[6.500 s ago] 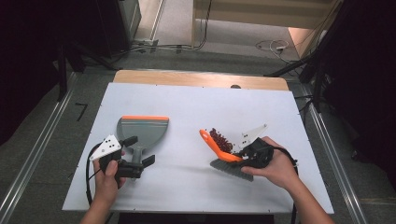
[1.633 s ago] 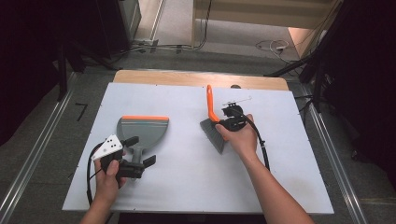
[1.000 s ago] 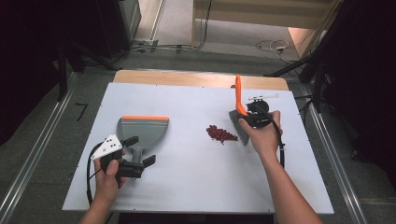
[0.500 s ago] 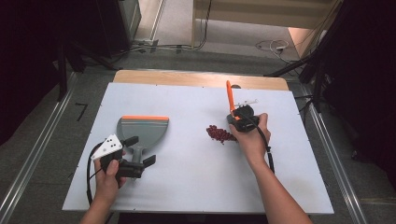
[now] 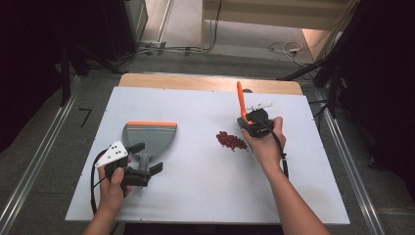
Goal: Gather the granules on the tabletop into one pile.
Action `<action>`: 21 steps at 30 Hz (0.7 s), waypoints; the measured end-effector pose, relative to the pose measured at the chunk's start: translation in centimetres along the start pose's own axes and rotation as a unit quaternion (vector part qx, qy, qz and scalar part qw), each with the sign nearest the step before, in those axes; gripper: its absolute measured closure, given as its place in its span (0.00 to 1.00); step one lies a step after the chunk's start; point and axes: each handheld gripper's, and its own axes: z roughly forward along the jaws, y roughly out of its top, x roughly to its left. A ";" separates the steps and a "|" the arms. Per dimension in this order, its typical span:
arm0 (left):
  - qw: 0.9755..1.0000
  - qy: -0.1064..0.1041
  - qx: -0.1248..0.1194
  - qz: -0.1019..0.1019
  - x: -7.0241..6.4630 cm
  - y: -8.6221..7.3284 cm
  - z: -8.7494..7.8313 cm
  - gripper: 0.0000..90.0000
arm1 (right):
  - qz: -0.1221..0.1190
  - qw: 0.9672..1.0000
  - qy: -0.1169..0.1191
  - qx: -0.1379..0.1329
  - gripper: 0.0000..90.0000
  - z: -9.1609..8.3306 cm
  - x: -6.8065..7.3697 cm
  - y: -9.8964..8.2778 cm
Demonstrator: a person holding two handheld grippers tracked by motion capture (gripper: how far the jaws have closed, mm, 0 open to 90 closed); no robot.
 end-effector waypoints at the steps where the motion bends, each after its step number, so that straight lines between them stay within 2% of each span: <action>1: 1.000 0.000 0.000 0.000 0.0 0.0 0.0 0.00 | 0.000 1.000 0.002 -0.002 0.76 -0.2 -0.1 0.0; 4: 1.000 0.001 0.001 0.001 0.0 0.0 0.0 0.00 | 0.001 1.000 0.011 -0.011 0.76 -0.9 -0.6 -0.1; 9: 1.000 0.004 -0.001 0.001 0.1 0.0 -0.1 0.00 | 0.014 0.999 0.040 -0.032 0.76 -2.3 -1.6 -0.7; 15: 1.000 0.004 -0.003 0.002 0.1 0.0 -0.2 0.00 | 0.024 0.996 0.065 -0.063 0.76 -4.3 -2.9 -2.1; 21: 1.000 0.007 -0.005 0.003 0.0 0.0 -0.1 0.00 | 0.033 0.993 0.085 -0.081 0.76 -5.8 -4.2 -3.9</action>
